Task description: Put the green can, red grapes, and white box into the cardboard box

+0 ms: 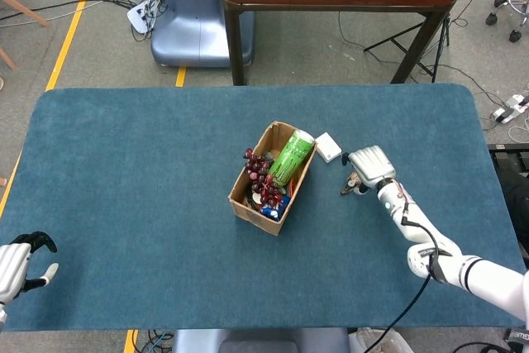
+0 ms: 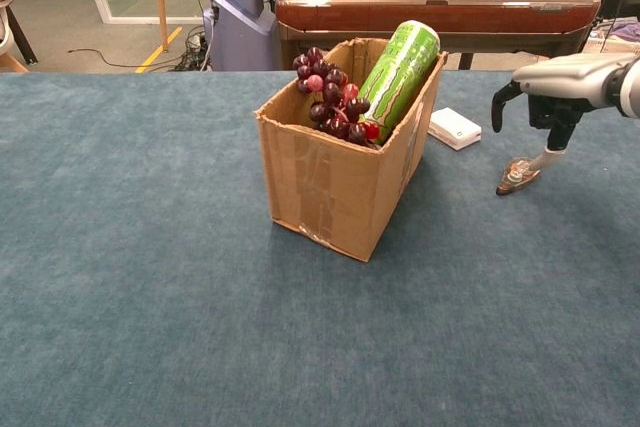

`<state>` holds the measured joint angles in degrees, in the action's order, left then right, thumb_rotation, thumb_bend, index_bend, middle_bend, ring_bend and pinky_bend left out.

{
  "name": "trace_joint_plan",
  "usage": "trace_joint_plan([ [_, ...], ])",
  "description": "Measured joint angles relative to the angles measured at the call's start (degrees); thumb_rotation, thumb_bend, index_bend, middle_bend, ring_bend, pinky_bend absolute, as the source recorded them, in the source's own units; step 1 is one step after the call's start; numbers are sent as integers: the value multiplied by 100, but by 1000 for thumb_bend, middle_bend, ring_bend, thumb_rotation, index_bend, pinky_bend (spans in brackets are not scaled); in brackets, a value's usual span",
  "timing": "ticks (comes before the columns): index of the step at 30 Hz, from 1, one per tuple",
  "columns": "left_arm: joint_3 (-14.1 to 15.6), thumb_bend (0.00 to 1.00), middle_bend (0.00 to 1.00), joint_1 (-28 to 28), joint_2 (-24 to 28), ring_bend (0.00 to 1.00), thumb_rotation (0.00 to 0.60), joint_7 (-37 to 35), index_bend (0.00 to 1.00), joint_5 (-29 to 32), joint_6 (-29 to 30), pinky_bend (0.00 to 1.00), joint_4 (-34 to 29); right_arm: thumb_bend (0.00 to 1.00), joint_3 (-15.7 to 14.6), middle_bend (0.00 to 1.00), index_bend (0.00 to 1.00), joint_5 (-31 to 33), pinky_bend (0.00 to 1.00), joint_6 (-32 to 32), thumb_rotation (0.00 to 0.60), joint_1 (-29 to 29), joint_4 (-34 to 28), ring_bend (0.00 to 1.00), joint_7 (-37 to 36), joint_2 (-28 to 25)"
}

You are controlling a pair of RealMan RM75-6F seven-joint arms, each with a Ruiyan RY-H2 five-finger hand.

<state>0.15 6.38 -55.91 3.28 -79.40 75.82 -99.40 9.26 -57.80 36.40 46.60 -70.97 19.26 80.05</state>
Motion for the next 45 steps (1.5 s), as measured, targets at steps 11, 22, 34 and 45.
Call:
trace_joint_plan([
  [11, 5, 284, 360, -3, 7, 314, 600, 18, 469, 10, -6, 534, -12, 116, -206, 1000, 347, 485, 1000, -222, 600, 306, 400, 1000, 314, 273],
  [22, 6, 284, 360, -9, 10, 314, 600, 20, 469, 4, 4, 534, -21, 167, -409, 1000, 347, 746, 1000, -358, 600, 434, 741, 1000, 411, 477],
  [34, 8, 284, 360, -10, 11, 314, 600, 31, 468, 2, 7, 534, -26, 203, -538, 1000, 365, 778, 1000, -357, 600, 450, 920, 1000, 387, 588],
  [45, 9, 284, 360, -12, 15, 315, 600, 13, 468, -7, 8, 534, -26, 245, -589, 1000, 428, 793, 1000, -362, 600, 472, 1066, 1000, 376, 704],
])
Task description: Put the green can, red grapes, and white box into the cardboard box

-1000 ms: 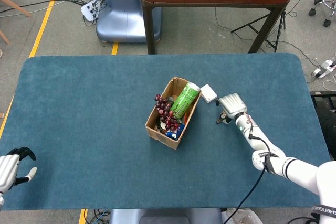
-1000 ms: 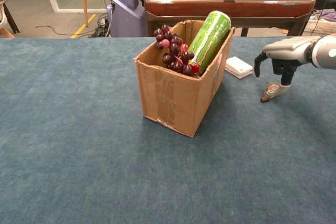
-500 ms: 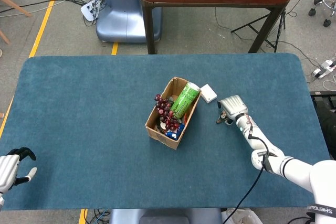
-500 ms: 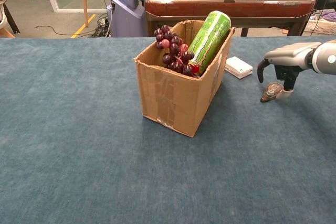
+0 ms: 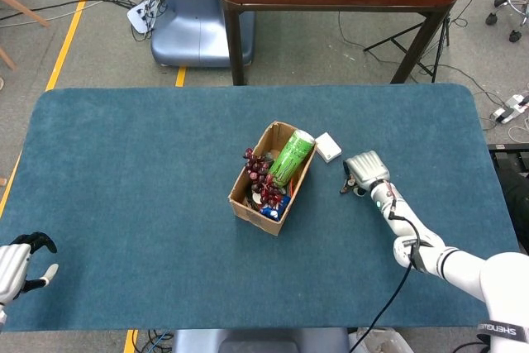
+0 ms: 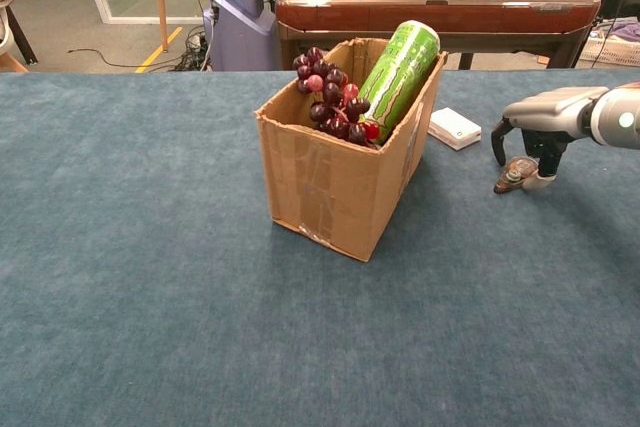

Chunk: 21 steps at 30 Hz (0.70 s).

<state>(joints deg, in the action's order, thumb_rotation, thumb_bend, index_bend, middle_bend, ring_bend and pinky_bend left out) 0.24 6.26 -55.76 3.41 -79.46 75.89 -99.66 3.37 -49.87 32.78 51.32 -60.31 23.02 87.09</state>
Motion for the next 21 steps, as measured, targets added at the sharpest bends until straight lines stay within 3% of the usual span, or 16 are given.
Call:
trace_joint_plan([
  [11, 2, 284, 360, 2, 6, 314, 600, -5, 468, -5, -6, 534, -1, 266, -37, 1000, 571, 17, 1000, 23, 600, -16, 53, 1000, 1, 42],
  [21, -2, 284, 360, 15, -1, 314, 600, 7, 468, 23, -37, 534, 9, 289, 18, 1000, 590, -191, 1000, 243, 600, -121, -368, 1000, -175, -251],
])
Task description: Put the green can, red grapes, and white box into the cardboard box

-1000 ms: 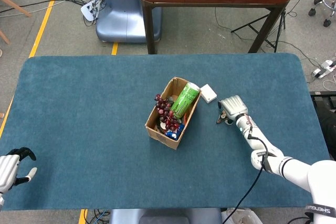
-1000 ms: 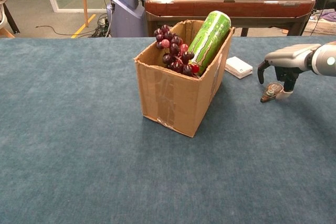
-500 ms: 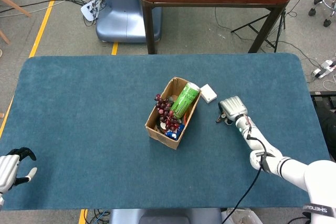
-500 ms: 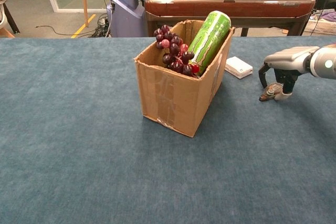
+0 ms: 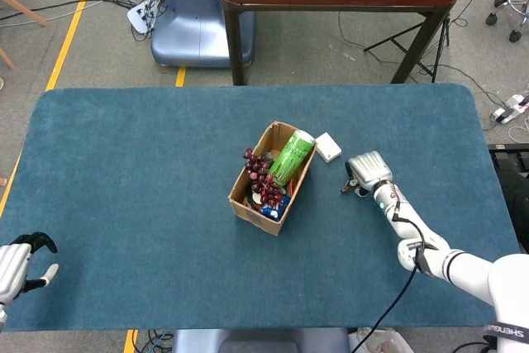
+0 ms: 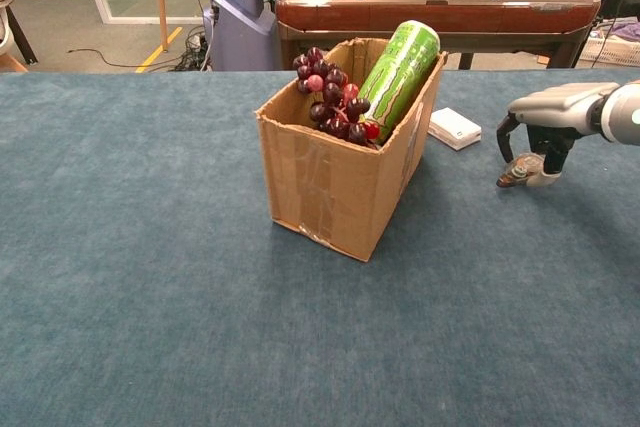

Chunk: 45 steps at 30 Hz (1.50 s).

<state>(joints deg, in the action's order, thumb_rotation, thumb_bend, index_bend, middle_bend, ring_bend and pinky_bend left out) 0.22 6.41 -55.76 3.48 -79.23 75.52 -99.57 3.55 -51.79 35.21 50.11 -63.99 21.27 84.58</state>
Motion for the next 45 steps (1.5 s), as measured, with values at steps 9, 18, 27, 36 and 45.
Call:
trace_joint_plan([
  [9, -3, 284, 360, 11, -14, 315, 600, 30, 468, 21, -21, 534, 9, 289, 98, 1000, 590, -490, 1000, 768, 600, -233, -1527, 1000, -71, -944],
  [18, 14, 284, 360, -4, -24, 314, 600, 43, 468, -45, 27, 534, 4, 289, 289, 1000, 591, -1214, 1000, 1903, 600, -588, -3728, 1000, 24, -2241],
  [27, 16, 284, 360, -13, -11, 314, 600, -8, 468, -70, 49, 534, -3, 289, 810, 1000, 597, -1315, 1000, 2400, 600, -543, -4639, 1000, 330, -2603],
  [36, 40, 284, 360, -31, 25, 314, 600, -77, 468, -157, 85, 534, -25, 289, 1179, 1000, 597, -368, 1000, 2342, 600, 73, -4351, 1000, 787, -1659],
  [45, 51, 284, 360, -45, 72, 315, 600, -222, 468, -212, 103, 534, -14, 0, 1366, 1000, 306, -183, 1000, 2202, 600, 600, -3494, 1000, 666, -583],
])
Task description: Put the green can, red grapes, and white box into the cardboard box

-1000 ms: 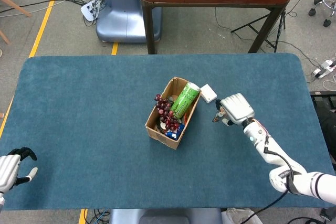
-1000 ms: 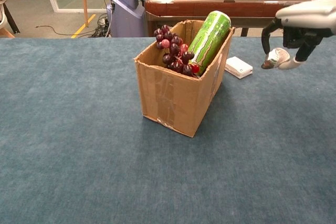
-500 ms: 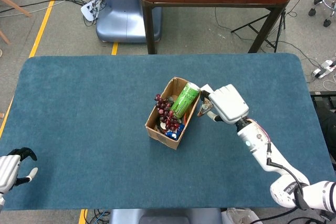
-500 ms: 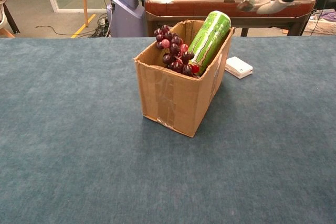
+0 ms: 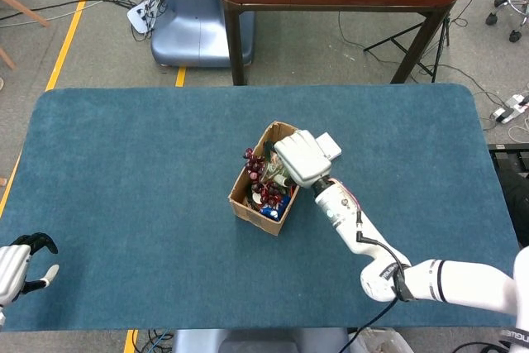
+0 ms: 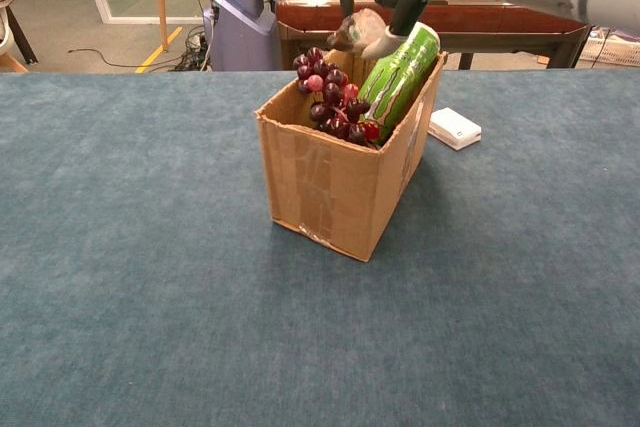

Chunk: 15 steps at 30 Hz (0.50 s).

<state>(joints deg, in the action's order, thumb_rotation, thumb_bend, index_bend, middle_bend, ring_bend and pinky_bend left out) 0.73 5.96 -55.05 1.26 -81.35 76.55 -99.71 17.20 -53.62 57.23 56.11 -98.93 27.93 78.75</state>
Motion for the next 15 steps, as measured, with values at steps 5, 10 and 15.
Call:
trace_joint_plan([
  [5, 10, 284, 360, -6, 6, 314, 600, 2, 468, -17, 6, 534, 0, 0, -5, 1000, 241, -333, 1000, 93, 600, -16, 102, 1000, -236, 107],
  [10, 14, 284, 360, -3, -2, 314, 600, 46, 468, -12, -6, 534, -5, 0, -13, 999, 241, -811, 999, 434, 600, -195, 74, 972, -512, 59],
  [15, 8, 284, 360, 12, -16, 314, 600, 102, 468, 29, -42, 534, -4, 0, -13, 789, 321, -1177, 863, 921, 600, -519, -170, 743, -652, -274],
])
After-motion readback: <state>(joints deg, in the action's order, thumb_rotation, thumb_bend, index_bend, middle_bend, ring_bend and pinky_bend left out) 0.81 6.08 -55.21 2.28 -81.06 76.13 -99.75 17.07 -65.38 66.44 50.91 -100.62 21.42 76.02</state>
